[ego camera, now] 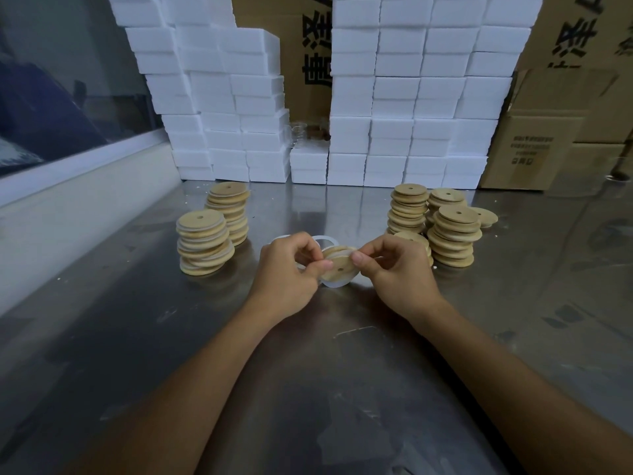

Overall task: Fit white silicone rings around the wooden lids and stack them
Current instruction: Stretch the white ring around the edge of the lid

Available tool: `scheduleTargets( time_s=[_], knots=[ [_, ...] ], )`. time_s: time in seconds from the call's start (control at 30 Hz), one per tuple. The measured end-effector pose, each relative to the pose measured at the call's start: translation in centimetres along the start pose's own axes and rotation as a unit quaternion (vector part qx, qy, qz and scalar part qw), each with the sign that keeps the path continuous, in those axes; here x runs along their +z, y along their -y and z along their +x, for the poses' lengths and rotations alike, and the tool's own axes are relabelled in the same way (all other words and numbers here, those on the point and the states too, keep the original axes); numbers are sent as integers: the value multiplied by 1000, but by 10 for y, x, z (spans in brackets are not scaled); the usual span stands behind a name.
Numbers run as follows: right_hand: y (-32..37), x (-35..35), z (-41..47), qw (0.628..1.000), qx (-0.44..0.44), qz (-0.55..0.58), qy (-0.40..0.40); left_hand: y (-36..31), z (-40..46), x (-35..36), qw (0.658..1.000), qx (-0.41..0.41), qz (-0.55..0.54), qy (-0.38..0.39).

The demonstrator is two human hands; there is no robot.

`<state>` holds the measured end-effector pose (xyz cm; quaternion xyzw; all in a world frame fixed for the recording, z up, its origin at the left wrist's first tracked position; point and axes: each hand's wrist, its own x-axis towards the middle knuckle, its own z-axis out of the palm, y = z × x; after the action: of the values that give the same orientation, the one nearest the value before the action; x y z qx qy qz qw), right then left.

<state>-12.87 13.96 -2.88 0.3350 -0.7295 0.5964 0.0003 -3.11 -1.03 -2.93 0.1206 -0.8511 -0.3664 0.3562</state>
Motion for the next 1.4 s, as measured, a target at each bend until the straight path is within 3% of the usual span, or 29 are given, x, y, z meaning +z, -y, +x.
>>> scheduleTargets(
  time_s=[0.47,0.87,1.13,1.4],
  knots=[
    [-6,0,0,998,31,48,27,8,3,0,995,-65,-80,-16],
    [-3,-1,-2,995,-80,-57,-7,6,-1,4,999,-4,-41,-10],
    [-4,-3,3,999,4,43,-1,6,0,4,999,-14,-37,-6],
    [-4,-4,3,999,-5,44,5,10,1,3,999,-26,-43,-3]
  ],
)
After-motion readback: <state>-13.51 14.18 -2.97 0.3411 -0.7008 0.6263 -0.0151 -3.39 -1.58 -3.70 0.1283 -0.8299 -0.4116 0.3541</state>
